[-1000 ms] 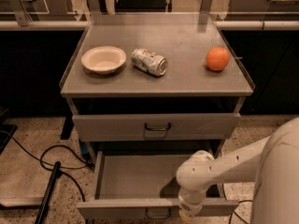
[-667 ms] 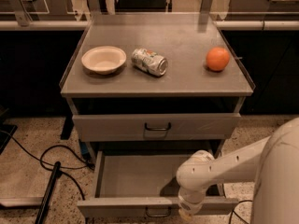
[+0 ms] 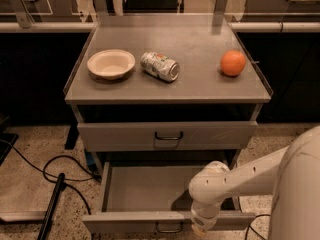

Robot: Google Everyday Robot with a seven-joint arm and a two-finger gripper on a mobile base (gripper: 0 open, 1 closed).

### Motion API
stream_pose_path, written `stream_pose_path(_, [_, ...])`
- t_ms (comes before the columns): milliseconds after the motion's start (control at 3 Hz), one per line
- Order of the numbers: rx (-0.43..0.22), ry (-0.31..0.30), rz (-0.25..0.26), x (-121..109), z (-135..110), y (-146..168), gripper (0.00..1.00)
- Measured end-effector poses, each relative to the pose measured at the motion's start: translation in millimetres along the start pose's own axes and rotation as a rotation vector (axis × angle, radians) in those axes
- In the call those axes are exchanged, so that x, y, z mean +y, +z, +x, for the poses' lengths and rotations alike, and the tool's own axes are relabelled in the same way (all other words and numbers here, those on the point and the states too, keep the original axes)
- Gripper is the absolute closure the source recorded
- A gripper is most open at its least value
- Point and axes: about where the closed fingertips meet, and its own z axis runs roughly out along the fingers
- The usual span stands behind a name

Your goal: Close middle drawer

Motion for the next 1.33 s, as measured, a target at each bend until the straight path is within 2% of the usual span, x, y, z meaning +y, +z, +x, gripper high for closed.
stream_pose_path(333, [0.000,0.000,0.000,0.0,0.0,0.0,0.11])
stream_pose_path(667, [0.000,0.000,0.000,0.0,0.0,0.0,0.00])
stream_pose_path(1000, [0.000,0.000,0.000,0.0,0.0,0.1,0.00])
stream_pose_path(1333, [0.000,0.000,0.000,0.1,0.1,0.1,0.16])
